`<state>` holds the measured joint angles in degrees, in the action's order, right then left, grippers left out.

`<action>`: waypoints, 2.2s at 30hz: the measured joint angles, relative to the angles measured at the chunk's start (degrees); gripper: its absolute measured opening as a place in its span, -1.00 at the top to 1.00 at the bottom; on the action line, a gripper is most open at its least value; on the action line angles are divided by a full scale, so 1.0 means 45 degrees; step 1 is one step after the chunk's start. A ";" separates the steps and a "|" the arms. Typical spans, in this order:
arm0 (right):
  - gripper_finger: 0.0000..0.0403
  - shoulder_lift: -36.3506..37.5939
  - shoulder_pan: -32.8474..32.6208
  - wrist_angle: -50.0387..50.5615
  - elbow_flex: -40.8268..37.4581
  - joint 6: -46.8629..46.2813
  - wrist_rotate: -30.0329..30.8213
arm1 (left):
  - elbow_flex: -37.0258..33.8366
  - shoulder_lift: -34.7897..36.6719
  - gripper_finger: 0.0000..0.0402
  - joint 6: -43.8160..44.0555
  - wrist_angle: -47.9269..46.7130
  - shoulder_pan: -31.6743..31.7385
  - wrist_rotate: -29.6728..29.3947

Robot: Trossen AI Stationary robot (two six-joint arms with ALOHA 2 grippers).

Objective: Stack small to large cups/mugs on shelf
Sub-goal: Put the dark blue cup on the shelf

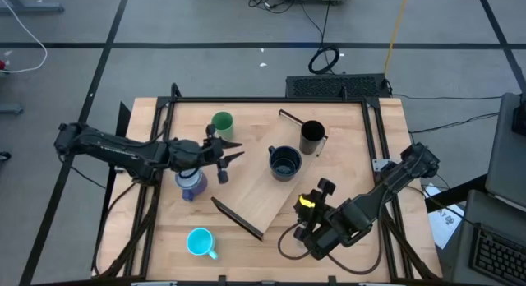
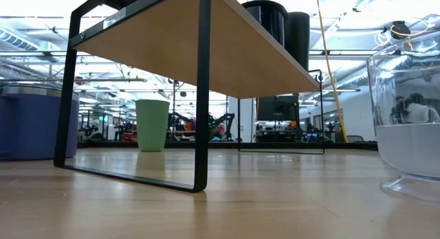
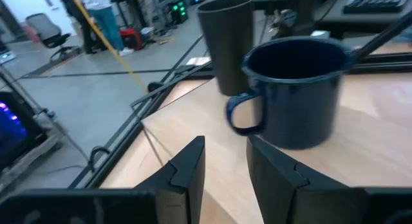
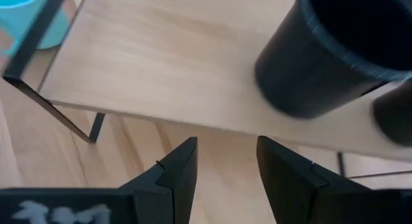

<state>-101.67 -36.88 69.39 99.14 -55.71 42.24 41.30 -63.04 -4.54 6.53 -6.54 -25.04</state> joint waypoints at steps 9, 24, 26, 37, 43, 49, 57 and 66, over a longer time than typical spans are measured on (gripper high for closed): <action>0.24 -0.0010 0.0005 -0.2458 -0.2546 -0.0480 -0.0009 | 0.1666 -0.1807 0.41 -0.0083 -0.1721 0.1087 -0.0008; 0.24 -0.0005 -0.0165 -0.1449 -0.2891 -0.1527 0.1309 | 0.3066 -0.4524 0.41 -0.0535 -0.1342 0.1603 0.1202; 0.24 -0.0005 -0.0164 -0.1193 -0.2891 -0.1723 0.1331 | 0.3131 -0.4663 0.41 -0.0529 -0.1343 0.1605 0.1187; 0.42 0.0000 -0.0136 0.1073 -0.2891 -0.3852 0.2374 | 0.3182 -0.4673 0.41 -0.0602 -0.0725 0.1810 0.1219; 0.54 0.0005 0.0296 0.1362 -0.2891 -0.4141 0.2972 | 0.3182 -0.4673 0.42 -0.0612 -0.0653 0.1833 0.1354; 0.64 0.0005 0.1075 0.1253 -0.2891 -0.3823 0.3021 | 0.3182 -0.4673 0.42 -0.0399 -0.0648 0.1912 0.1966; 0.71 0.0005 0.1672 0.1256 -0.2891 -0.3494 0.3011 | 0.3182 -0.4673 0.42 -0.0539 -0.0453 0.2032 0.1987; 0.72 0.0005 0.1875 0.1132 -0.2891 -0.3285 0.3002 | 0.3182 -0.4725 0.42 -0.0559 -0.0398 0.2116 0.2331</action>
<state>-101.65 -28.45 74.49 86.13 -70.49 55.75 55.61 -84.31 -7.05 4.74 2.98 -14.55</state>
